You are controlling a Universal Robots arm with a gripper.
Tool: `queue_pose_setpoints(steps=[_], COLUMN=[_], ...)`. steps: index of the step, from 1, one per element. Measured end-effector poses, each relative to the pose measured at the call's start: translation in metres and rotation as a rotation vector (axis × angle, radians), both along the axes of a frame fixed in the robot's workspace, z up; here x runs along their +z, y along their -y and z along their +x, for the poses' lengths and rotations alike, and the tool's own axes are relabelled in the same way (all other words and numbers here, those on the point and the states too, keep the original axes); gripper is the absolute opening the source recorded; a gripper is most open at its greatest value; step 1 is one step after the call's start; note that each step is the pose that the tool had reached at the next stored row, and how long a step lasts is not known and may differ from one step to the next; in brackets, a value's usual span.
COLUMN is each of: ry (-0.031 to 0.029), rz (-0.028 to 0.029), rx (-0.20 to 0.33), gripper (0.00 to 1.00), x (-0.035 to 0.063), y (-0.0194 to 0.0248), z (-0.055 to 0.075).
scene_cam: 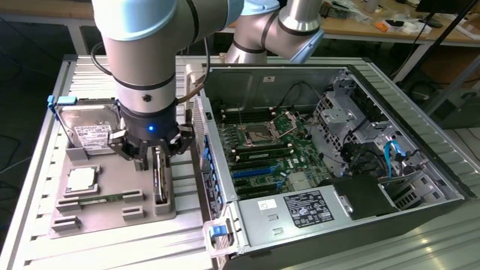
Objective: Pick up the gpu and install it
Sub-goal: 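Pick up the gpu and move the gpu toward the slot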
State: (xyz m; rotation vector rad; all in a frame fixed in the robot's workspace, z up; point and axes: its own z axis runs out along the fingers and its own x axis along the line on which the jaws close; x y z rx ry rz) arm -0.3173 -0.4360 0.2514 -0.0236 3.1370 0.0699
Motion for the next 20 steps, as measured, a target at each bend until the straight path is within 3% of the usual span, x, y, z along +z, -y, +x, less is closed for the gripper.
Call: queue_pose_setpoints(steps=[20], ry=[0.0], rz=[-0.0001], rx=[0.0], gripper=[0.44], x=[-0.0049], y=[0.0001], z=[0.0002])
